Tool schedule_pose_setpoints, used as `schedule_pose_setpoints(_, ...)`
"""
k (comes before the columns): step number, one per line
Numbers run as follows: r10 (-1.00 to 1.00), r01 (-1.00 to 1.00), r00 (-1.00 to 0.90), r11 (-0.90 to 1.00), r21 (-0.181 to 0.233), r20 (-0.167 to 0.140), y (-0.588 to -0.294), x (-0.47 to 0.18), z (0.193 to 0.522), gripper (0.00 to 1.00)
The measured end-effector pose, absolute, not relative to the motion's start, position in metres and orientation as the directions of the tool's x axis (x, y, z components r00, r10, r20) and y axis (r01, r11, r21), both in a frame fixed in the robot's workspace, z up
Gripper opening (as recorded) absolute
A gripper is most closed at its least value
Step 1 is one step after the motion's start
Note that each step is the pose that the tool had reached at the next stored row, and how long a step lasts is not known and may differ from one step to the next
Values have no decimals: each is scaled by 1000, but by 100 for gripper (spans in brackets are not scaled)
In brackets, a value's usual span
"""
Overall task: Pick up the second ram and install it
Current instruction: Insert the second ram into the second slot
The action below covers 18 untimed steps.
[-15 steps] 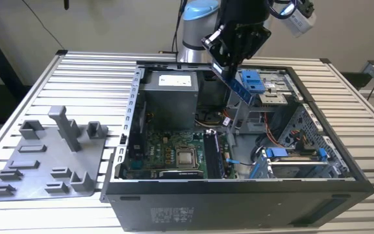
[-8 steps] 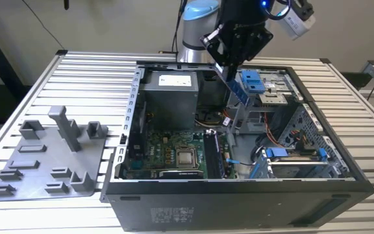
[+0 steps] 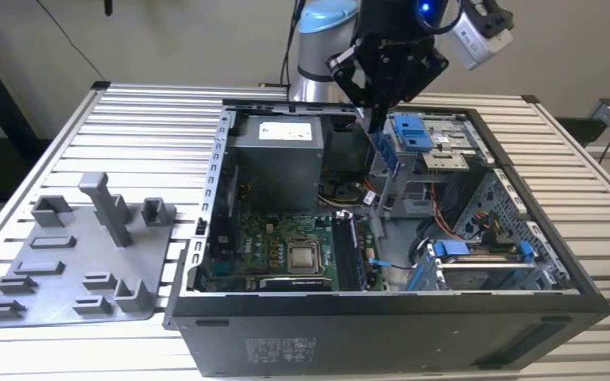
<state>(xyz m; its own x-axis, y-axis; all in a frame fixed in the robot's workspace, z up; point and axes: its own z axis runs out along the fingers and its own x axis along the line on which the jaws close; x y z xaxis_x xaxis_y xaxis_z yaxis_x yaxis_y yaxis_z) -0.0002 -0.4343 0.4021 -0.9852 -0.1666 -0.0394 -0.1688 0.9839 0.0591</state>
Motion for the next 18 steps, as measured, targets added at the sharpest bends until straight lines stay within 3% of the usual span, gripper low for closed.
schedule_pose_setpoints(18,-1,-4,-999,998,59,-39,-434,-1,401,14)
